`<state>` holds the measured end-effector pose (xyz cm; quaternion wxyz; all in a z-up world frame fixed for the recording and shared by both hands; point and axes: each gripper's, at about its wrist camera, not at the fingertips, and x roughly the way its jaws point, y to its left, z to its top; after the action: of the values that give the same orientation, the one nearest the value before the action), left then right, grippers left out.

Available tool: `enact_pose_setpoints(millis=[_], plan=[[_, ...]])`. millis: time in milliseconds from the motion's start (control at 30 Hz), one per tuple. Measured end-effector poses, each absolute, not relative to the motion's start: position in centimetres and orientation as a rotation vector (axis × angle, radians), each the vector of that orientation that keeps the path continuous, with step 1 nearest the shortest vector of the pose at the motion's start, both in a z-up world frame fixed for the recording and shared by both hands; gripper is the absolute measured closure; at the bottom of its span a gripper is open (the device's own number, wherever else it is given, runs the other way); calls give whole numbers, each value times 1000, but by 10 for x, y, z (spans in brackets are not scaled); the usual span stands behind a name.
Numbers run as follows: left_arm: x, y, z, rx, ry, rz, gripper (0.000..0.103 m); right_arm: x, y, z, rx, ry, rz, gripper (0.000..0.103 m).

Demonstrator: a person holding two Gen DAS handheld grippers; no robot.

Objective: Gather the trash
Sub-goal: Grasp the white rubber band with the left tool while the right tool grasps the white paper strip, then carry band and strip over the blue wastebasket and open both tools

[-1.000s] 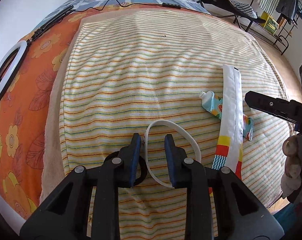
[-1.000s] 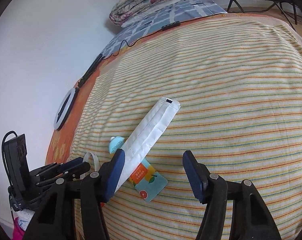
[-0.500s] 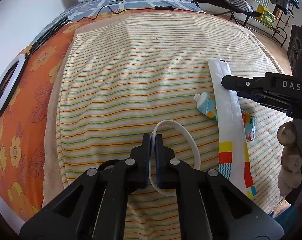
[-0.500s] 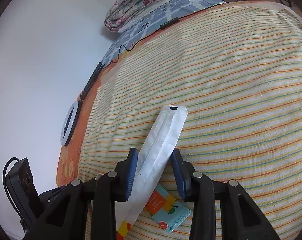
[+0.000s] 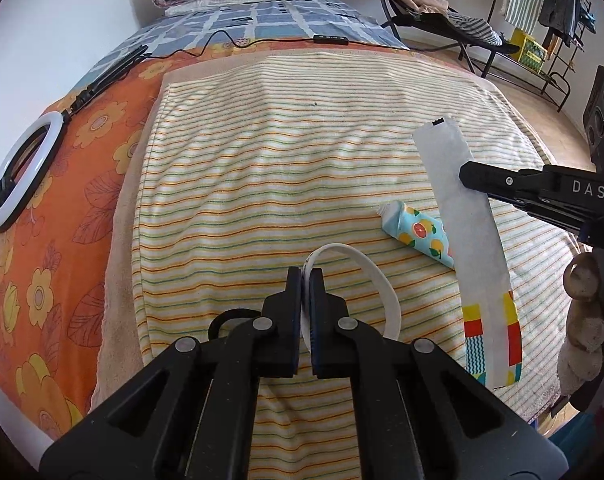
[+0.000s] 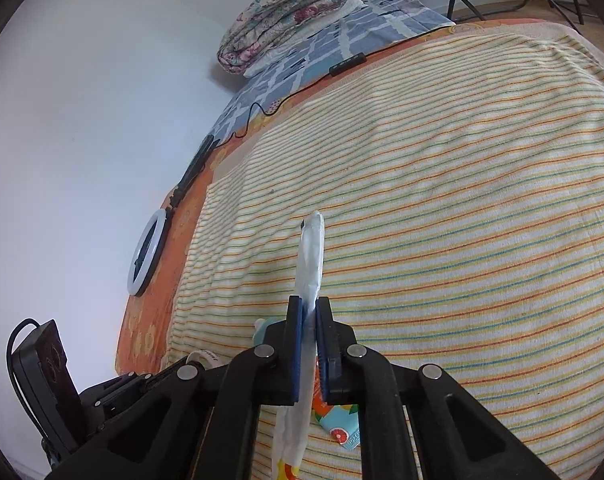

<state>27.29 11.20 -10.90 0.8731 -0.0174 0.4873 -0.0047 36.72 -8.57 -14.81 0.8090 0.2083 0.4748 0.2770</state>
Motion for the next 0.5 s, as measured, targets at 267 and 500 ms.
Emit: enact_pose_setpoints(millis=[267,500], plan=[[251,101,-88,-52,977,-40,102,339,-85,-107,357,912,600,100],[220,89,-69,-56,955,-65,102,305,-94,-76,310,853,623,100]])
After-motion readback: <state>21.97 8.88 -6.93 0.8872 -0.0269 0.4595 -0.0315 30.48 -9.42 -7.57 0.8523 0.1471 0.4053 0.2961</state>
